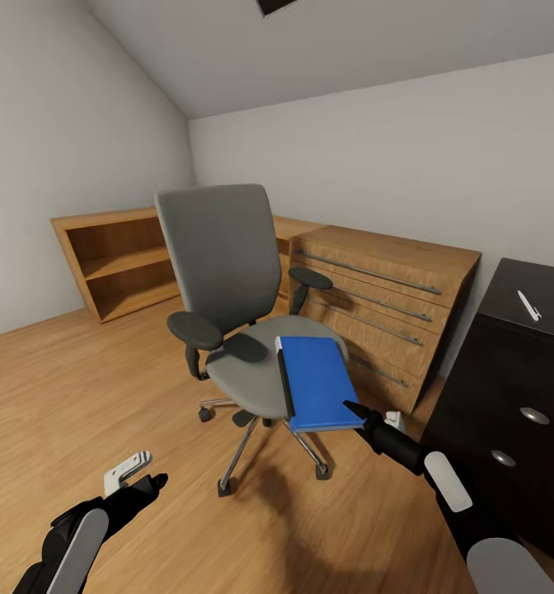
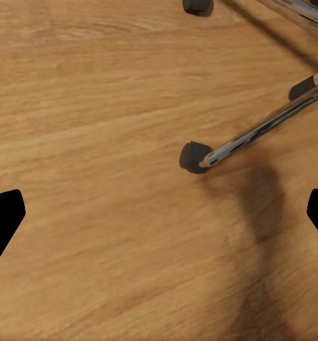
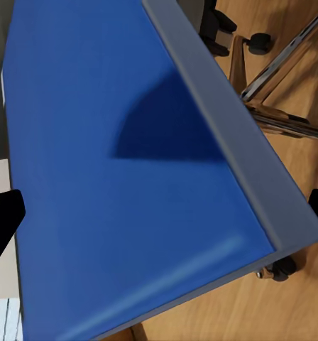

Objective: In the bedroom, organize the workspace by keeping the computer under the desk, ensuring the monitor is on the desk, placing the keyboard on the desk next to the monitor, placing the mouse on the desk next to the keyboard, moving the folder from the swivel chair onto the desk next to the mouse, stacking the notebook on top of the folder with the pen on top of the notebook, and positioning the swivel chair next to the desk.

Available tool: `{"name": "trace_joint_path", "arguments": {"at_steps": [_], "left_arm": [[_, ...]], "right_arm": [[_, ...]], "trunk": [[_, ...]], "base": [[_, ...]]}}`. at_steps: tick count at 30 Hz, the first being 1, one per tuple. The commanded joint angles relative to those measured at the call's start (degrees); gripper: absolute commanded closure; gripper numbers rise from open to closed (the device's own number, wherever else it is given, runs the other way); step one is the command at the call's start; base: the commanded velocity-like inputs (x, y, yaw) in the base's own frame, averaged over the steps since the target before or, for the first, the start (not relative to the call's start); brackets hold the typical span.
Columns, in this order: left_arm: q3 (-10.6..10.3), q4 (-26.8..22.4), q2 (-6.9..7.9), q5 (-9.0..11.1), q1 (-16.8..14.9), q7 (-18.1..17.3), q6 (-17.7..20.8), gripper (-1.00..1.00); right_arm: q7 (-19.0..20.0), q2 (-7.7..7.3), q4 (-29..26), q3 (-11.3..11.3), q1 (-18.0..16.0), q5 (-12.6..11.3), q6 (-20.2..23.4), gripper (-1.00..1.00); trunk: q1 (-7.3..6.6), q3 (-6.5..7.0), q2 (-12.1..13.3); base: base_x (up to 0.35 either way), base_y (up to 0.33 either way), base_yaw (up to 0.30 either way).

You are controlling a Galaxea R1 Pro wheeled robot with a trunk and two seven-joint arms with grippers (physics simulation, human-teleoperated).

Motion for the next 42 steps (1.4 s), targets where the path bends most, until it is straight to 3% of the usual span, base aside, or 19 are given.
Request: {"name": "trace_joint_path", "arguments": {"at_steps": [1, 8, 9, 29, 37, 42], "left_arm": [[0.0, -0.1, 0.01, 0.6, 0.0, 0.5, 0.1, -1.00], [0.0, -0.1, 0.01, 0.6, 0.0, 0.5, 0.1, -1.00], [0.0, -0.1, 0.01, 0.6, 0.0, 0.5, 0.1, -1.00], [0.0, -0.1, 0.01, 0.6, 0.0, 0.5, 0.3, -1.00], [-0.2, 0.0, -0.06, 0.6, 0.0, 0.6, 0.2, -1.00], [-1.5, 0.0, -0.07, 0.6, 0.0, 0.7, 0.2, -1.00]], "right_arm": [[0.1, 0.01, 0.0, -0.2, 0.0, -0.2, 0.4, -1.00], [0.1, 0.00, 0.0, -0.1, 0.0, -0.2, 0.4, -1.00], [0.1, 0.00, 0.0, -0.1, 0.0, -0.2, 0.4, 1.00], [0.1, -0.03, 0.0, -0.2, 0.0, -0.2, 0.5, 1.00], [0.1, -0.09, 0.0, -0.3, 0.0, -0.3, 0.5, 1.00], [0.2, -0.08, -0.2, -0.3, 0.0, -0.3, 0.4, 1.00]], "trunk": [[-0.01, -0.05, 0.0], [-0.01, -0.05, 0.0], [-0.01, -0.05, 0.0], [-0.01, -0.05, 0.0], [-0.22, 1.72, 0.1], [-0.35, 2.83, 0.2]], "base": [[0.000, 0.000, 0.000], [0.000, 0.000, 0.000], [0.000, 0.000, 0.000], [0.000, 0.000, 0.000], [0.000, 0.000, 0.000], [0.000, 0.000, 0.000]]}}
